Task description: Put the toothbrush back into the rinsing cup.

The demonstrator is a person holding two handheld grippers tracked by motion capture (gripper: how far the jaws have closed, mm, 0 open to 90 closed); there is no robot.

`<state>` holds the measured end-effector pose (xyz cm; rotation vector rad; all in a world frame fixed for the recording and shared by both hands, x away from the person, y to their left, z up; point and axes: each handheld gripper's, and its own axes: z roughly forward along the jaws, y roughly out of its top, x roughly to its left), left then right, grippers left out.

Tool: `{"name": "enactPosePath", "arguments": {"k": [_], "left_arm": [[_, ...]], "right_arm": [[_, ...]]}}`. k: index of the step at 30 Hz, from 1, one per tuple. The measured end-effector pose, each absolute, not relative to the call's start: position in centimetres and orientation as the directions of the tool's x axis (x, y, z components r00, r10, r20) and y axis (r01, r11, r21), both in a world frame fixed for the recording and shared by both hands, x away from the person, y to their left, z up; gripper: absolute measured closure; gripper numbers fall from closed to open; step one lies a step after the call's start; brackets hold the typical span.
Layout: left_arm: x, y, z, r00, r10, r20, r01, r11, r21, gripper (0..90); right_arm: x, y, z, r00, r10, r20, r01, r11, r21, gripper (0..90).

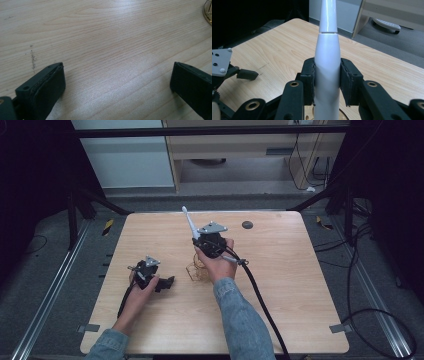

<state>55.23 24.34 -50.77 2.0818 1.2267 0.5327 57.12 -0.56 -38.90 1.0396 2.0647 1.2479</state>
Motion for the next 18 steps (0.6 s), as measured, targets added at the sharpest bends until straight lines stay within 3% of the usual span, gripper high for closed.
{"name": "enactPosePath", "arguments": {"k": [18], "left_arm": [[55.23, 24.36, -50.76, 0.480, 0.877, 0.018, 0.612, -0.350, 0.710, 0.0]], "right_arm": [[56.69, -1.01, -39.52, -0.574, 0.819, -0.026, 0.362, 0.282, 0.888, 66.7]]}}
